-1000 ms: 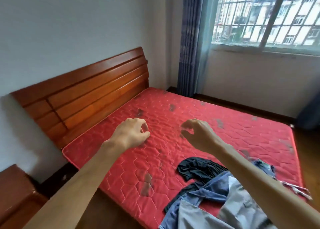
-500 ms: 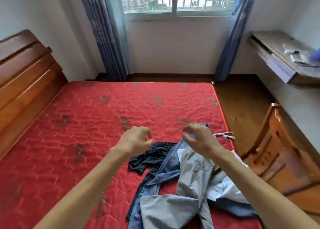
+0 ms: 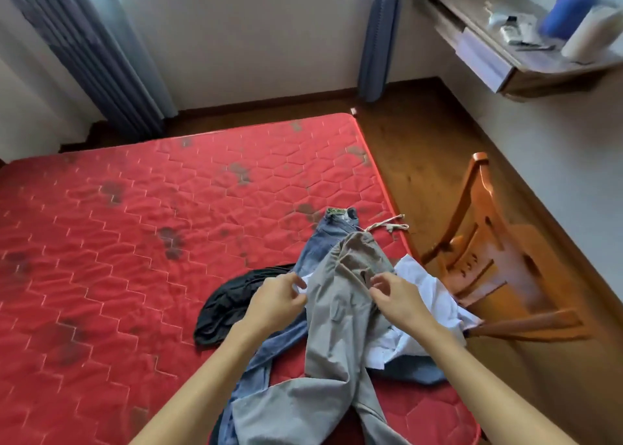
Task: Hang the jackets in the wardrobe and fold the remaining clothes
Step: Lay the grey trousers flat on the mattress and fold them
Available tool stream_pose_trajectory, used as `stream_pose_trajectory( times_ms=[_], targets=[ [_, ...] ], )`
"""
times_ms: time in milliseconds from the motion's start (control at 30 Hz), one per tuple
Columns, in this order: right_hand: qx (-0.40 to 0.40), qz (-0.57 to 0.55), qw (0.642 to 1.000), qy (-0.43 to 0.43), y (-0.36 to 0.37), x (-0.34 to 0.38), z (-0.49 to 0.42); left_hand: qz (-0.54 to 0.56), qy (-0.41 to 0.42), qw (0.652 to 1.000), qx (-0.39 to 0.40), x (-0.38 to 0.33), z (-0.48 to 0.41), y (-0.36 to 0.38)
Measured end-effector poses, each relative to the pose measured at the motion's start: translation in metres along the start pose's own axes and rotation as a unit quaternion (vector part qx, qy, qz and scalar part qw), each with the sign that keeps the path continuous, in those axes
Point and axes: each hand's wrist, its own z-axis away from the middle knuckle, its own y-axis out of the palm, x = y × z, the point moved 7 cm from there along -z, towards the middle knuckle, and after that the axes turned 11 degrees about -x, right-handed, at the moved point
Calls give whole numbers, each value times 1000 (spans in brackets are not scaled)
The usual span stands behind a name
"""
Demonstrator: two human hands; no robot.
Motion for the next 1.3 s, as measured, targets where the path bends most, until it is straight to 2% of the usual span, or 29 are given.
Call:
stream_pose_trajectory(
  times_ms=[167,367,500,567,733,833,933,1100,1167,1300],
  targets=[
    [28,-7,991,130,43,-72,-42,43,-41,997,54,25,-67,82],
    [27,-17,975,219,106,-144,-106,89,-125,985,76,79,-143,183],
    [34,-143,925,350,176,-209,-139,129,-163,974,91,110,-183,244],
    [32,-182,903,388,218,-245,-151,171,-161,967,102,119,-195,269],
    [-36,-225,870,438,255,-256,-158,254,-259,910,200,136,-180,318],
    [-42,-270,857,437,255,-259,-159,205,-244,929,188,141,-178,320],
    [-13,-291,876,385,240,-224,-152,199,-252,933,161,135,-181,306],
    [68,-296,910,283,221,-139,-117,273,-175,946,10,72,-194,235],
    [105,-300,919,233,214,-104,-100,280,-141,949,35,42,-192,217],
    [126,-282,936,170,192,-59,-68,103,-82,988,80,14,-173,186]
  ],
)
